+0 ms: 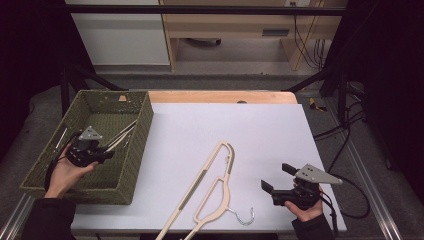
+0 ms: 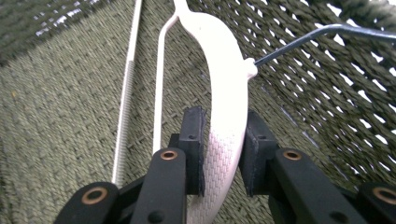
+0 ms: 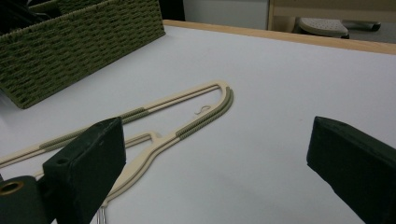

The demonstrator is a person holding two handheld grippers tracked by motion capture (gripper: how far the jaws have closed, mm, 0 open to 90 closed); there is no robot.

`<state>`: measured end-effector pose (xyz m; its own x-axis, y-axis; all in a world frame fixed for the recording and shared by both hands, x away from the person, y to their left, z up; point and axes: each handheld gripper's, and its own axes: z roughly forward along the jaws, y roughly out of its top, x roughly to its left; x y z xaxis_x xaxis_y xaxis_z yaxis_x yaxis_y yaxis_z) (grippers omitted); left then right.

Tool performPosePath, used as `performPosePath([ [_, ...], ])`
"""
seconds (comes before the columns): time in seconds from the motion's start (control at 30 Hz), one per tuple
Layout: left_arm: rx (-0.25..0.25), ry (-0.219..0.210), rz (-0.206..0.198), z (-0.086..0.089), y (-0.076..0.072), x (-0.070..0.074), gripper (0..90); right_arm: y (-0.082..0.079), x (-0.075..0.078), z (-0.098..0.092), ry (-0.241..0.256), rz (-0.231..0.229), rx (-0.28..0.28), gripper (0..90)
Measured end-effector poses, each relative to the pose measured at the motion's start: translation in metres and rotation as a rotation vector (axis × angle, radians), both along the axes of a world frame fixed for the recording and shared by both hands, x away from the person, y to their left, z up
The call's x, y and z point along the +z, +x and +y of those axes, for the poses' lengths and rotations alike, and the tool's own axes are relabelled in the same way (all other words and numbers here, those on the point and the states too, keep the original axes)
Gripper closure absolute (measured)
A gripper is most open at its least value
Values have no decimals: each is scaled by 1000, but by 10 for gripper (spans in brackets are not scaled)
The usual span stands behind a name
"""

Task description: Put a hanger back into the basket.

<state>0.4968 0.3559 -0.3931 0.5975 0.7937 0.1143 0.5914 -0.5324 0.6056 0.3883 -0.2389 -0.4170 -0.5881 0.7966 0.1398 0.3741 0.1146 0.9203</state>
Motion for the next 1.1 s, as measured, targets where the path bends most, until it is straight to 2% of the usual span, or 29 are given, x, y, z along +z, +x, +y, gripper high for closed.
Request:
performPosePath([
  [0.03, 0, 9, -9, -1, 0, -2, 720, 0, 0, 0, -1, -3, 2, 51],
  [0.07, -4, 12, 7, -1, -1, -2, 716, 0, 0, 0, 1, -1, 0, 51],
  [0.2, -11, 29, 13, -4, -1, -4, 713, 0, 0, 1, 1, 1, 2, 51],
  [0.37, -7, 31, 20, -4, -2, -4, 703, 0, 0, 0, -2, 1, 8, 51],
  [0.53, -17, 36, 5, -4, -4, -2, 669, 0, 0, 0, 2, 0, 4, 51],
  [0.73, -14, 5, -38, -1, -7, 1, 650, -1, 0, 0, 2, 0, 5, 51],
  [0.83, -23, 10, -49, 0, -9, 4, 638, -1, 0, 0, 1, -3, 5, 51],
  [0.9, -18, -8, -71, 2, -12, 8, 613, -1, 1, 0, 1, -3, 6, 51],
  [0.97, -6, -51, -88, 3, -15, 13, 585, -1, 1, 0, 2, -3, 6, 51],
  [1.0, -6, -66, -109, 4, -18, 16, 564, -1, 1, 0, -1, -4, 8, 51],
  [1.03, 0, -102, -142, 5, -22, 20, 537, -1, 1, 0, -1, -4, 8, 51],
  [1.1, 4, -147, -180, 5, -28, 27, 475, -1, 1, 0, -2, -6, 9, 51],
])
